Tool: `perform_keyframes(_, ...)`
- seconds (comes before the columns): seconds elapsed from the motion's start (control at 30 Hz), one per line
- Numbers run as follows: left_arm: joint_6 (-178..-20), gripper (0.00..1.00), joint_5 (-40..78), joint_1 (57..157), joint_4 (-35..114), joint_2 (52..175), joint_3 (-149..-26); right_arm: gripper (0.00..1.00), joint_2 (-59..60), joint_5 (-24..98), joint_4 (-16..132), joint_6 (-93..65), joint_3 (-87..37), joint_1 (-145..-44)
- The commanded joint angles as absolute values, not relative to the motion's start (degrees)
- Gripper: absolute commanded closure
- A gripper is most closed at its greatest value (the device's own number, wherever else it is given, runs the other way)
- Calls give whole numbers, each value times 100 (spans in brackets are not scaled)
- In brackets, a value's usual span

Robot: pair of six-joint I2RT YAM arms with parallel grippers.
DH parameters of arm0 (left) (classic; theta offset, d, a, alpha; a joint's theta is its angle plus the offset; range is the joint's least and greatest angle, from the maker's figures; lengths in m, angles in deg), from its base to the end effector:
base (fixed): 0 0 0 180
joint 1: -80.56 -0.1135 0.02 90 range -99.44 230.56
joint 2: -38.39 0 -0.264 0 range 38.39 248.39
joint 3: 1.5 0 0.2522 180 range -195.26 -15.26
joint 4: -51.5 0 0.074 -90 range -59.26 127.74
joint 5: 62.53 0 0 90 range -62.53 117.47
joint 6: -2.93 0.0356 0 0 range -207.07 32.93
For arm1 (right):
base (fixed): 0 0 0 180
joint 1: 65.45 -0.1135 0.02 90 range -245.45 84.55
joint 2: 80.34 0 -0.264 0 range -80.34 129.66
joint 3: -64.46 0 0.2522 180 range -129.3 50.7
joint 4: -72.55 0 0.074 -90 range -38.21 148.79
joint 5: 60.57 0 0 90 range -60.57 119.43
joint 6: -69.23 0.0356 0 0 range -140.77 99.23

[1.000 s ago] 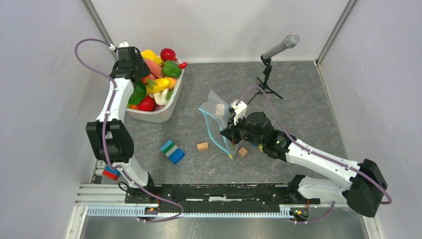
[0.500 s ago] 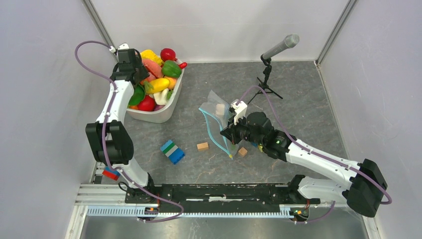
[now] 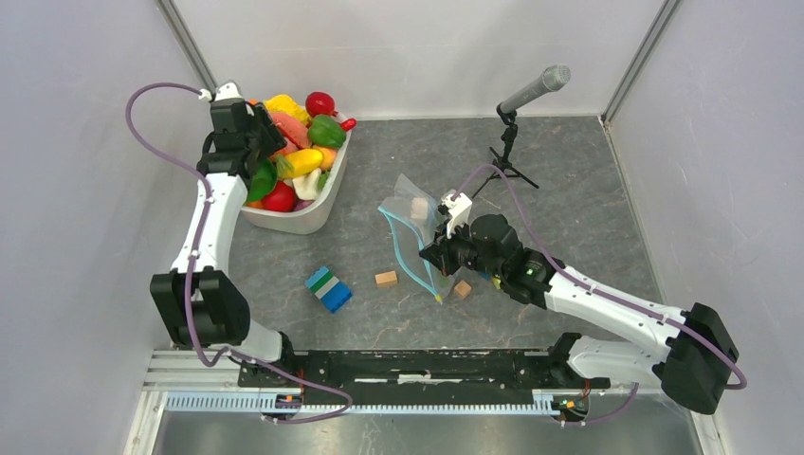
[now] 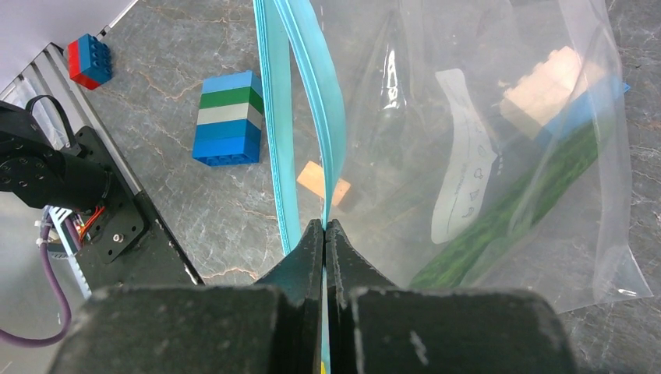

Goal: Place the food in the zip-top bag and seal the zipper
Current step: Pick up the fake vegetable from the bin.

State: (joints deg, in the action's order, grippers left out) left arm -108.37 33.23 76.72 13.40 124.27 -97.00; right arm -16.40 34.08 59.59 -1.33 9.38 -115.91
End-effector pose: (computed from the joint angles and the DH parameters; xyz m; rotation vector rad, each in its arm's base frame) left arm 0.3448 0.0267 0.3668 -0.5098 2.0023 -0.0839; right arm 0.1600 0.1984 0.2711 -0.6041 1.9655 0.8653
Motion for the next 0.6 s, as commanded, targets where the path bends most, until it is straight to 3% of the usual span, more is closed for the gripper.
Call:
perform_keyframes(0.0, -10595, 31, 3249, 7643, 1702, 12386, -9467, 100, -1773, 3504, 6240, -78, 940, -11569)
perform_keyframes(0.27, -10441, 28, 3319, 7505, 2130, 12932, -10127, 100, -1713, 3618, 6257, -85, 888, -11573)
perform_keyframes(0.57, -10233, 36, 3188, 7440, 1930, 13612, -10304, 100, -1533, 3674, 6283, -117, 830, -11572)
